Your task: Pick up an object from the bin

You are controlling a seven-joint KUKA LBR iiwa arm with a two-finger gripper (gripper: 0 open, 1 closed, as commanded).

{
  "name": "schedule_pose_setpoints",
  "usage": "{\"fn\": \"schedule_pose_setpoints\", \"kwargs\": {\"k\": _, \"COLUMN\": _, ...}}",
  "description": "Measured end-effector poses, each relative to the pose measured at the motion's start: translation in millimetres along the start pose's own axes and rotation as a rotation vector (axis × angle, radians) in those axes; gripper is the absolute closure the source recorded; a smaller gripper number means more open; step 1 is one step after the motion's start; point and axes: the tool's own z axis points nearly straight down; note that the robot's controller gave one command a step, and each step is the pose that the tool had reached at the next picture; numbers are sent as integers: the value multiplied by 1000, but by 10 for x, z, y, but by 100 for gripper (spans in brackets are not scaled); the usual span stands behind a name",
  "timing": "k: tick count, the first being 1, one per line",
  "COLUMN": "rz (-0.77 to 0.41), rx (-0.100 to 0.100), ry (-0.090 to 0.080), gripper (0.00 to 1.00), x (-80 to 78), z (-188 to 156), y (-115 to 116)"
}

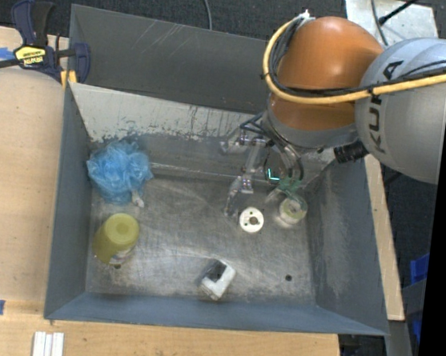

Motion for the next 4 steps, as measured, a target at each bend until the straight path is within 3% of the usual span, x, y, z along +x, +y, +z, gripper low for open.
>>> {"fn": "schedule_pose_setpoints", "kwargs": {"k": 1, "rz": 1, "rx": 0, "ry": -8, "gripper": 0, "x": -14, "z": -48, "y": -3}}
{"fn": "schedule_pose_setpoints", "kwargs": {"k": 2, "rz": 27, "rx": -1, "ry": -15, "gripper": 0, "x": -120, "z": 478, "y": -275}}
{"fn": "schedule_pose_setpoints", "kwargs": {"k": 3, "rz": -3, "rx": 1, "ry": -13, "gripper": 0, "x": -296, "z": 1072, "y": -193}}
{"fn": "schedule_pose_setpoints", "kwargs": {"k": 4, "rz": -193, "rx": -1, "ry": -1, "gripper": 0, "x": -241, "z": 1244, "y": -313}}
